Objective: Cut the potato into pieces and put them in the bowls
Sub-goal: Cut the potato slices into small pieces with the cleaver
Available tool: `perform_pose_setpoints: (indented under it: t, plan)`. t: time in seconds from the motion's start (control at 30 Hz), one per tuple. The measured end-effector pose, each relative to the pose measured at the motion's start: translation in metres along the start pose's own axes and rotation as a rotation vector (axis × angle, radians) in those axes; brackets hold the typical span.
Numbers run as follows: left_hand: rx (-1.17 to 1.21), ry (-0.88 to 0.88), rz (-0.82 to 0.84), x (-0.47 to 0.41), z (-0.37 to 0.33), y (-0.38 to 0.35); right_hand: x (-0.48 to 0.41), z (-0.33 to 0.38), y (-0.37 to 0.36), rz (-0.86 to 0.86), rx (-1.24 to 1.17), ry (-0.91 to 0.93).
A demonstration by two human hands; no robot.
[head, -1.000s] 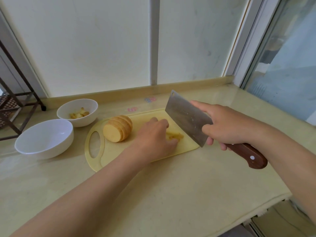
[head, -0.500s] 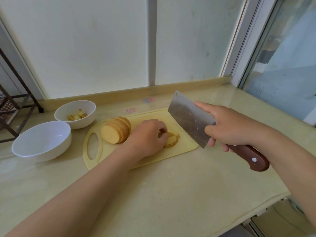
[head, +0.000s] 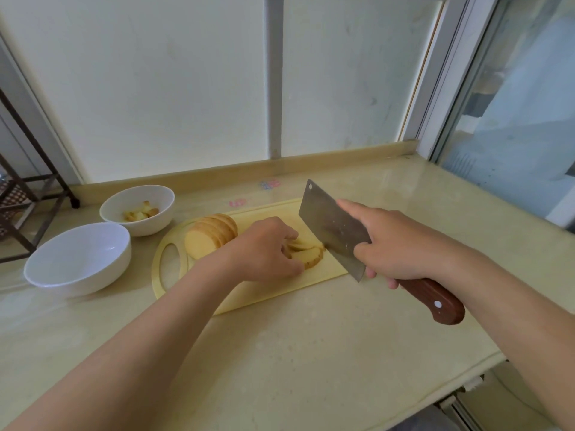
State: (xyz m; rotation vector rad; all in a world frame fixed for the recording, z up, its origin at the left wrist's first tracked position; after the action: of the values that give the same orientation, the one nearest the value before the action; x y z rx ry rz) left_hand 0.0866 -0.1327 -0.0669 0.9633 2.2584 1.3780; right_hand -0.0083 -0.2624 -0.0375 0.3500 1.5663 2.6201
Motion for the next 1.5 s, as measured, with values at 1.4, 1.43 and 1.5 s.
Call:
perform_pose_setpoints:
  t: [1.4, 1.43, 1.5]
  plan:
    - [-0.044, -0.350, -0.249, 0.010, -0.026, -0.004, 0.003, 0.022, 0.003, -0.017, 0.015, 0.027]
    - [-0.062, -0.381, -0.252, 0.011, -0.027, -0.005, 0.003, 0.024, 0.002, -0.012, 0.016, 0.030]
    - [-0.090, -0.421, -0.254, 0.013, -0.028, -0.007, 0.005, 0.027, 0.000, -0.002, 0.027, 0.030]
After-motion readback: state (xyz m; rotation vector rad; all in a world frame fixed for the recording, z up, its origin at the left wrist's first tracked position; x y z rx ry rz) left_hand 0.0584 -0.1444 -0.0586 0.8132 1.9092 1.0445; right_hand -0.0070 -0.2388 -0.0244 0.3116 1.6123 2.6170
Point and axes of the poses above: each hand's wrist, its own x-axis away from the middle knuckle, its own y-axis out of the back of the hand, z = x × y, the point moved 10 cm from there along -x, towards the middle knuckle, and after that the axes turned 4 degrees about y, right-handed, at the moved point
